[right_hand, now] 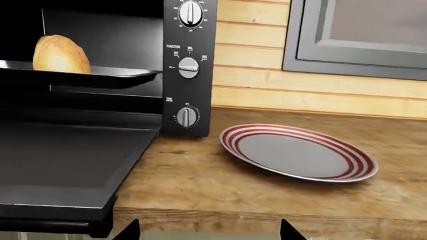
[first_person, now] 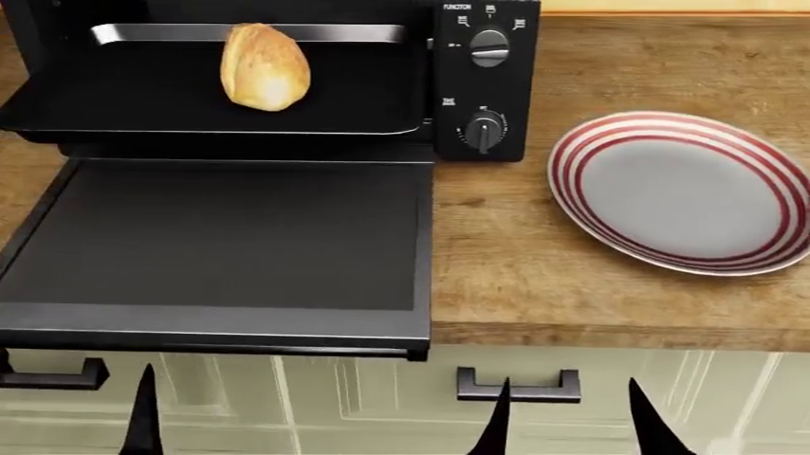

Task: Pick the bread from the tray and place it on the plate on the counter.

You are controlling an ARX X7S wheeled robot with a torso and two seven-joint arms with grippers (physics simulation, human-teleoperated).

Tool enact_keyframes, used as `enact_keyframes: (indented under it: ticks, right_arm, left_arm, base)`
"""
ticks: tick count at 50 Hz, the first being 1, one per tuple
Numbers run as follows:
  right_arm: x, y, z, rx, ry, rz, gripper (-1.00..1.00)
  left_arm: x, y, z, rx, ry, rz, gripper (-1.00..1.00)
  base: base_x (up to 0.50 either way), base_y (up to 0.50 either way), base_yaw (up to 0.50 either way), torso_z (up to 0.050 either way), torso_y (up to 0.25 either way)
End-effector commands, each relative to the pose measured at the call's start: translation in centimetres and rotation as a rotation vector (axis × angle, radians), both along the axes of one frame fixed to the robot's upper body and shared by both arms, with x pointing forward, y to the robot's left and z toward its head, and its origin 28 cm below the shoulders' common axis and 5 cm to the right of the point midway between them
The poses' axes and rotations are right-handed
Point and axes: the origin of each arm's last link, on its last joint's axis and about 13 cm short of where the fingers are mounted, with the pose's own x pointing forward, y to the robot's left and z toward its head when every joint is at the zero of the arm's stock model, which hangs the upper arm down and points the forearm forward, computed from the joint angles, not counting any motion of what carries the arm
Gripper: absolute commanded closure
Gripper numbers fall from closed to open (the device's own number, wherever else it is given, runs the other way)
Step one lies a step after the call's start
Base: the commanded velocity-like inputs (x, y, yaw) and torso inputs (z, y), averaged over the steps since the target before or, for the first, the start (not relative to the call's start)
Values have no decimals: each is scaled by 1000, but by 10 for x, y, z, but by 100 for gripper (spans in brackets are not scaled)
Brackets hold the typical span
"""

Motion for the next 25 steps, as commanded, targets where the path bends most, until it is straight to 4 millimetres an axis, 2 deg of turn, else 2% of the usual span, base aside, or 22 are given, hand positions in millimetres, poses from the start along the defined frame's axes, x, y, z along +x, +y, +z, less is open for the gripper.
enact_keyframes:
  ticks: [1,15,19,25]
  right_arm:
    - [0,-3,20,-22,-14,-8,-100]
    - [-5,-5,64,-93,-104,-30,-100]
    - [-7,-5,70,-105,-122,-29,-100]
    - [-8,-5,73,-120,-137,-25,-100]
  left_arm:
    - [-3,3,22,43,-27,-1,-100]
    - [-2,11,63,106,-71,-9,-100]
    - [-4,12,72,121,-88,-5,-100]
    - [-1,17,80,139,-113,15,-100]
  base:
    - [0,0,0,50,0]
    - [0,0,0,50,0]
    - [60,0,0,50,0]
    - [365,179,0,50,0]
